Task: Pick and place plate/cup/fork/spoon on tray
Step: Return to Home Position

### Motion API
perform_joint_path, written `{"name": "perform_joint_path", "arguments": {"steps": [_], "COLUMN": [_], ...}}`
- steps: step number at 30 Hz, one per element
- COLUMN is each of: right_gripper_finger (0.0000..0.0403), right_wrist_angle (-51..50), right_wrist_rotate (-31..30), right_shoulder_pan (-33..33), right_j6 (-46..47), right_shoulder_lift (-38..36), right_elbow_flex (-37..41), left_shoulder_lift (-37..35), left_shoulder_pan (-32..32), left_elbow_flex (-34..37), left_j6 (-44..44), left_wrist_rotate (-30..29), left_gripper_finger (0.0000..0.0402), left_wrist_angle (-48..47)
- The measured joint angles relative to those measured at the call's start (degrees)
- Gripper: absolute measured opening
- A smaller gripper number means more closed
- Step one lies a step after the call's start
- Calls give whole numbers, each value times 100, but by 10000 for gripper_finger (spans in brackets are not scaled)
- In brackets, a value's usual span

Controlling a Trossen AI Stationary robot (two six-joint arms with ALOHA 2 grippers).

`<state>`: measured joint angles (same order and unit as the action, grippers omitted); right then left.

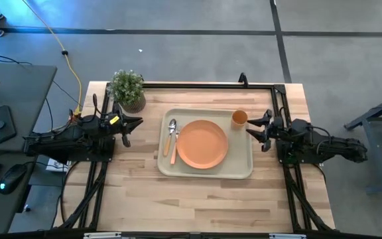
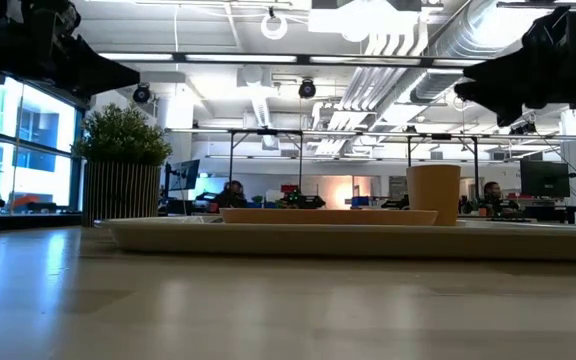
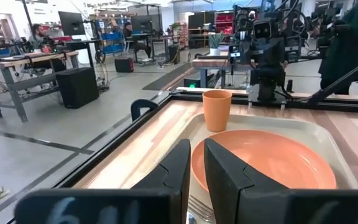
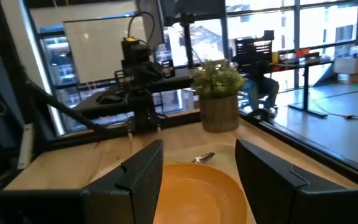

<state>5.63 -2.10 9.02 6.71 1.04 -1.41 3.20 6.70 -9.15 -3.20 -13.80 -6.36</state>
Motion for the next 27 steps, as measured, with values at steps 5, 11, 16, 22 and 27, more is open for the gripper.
{"name": "perform_joint_path", "arguments": {"steps": [5, 11, 16, 22, 27], "right_gripper_finger": [192, 192, 192, 192, 192], "right_wrist_angle": [-58, -395, -429, -377, -377], "right_wrist_rotate": [406, 775, 924, 859, 858], "right_shoulder_pan": [0, -4, -4, -4, -4], "right_j6": [214, 527, 588, 486, 341], "right_shoulder_lift": [0, 2, 2, 0, 1], "right_elbow_flex": [0, 0, 31, 83, 83], "left_shoulder_lift": [-4, -7, -7, 44, 52], "left_shoulder_pan": [0, 0, 0, 11, 5], "left_elbow_flex": [389, 675, 673, 852, 848], "left_j6": [81, 152, 157, 49, 104], "left_wrist_rotate": [24, 39, 102, 120, 153], "left_gripper_finger": [26, 17, 14, 12, 11], "left_wrist_angle": [591, 981, 1063, 1236, 1232]}}
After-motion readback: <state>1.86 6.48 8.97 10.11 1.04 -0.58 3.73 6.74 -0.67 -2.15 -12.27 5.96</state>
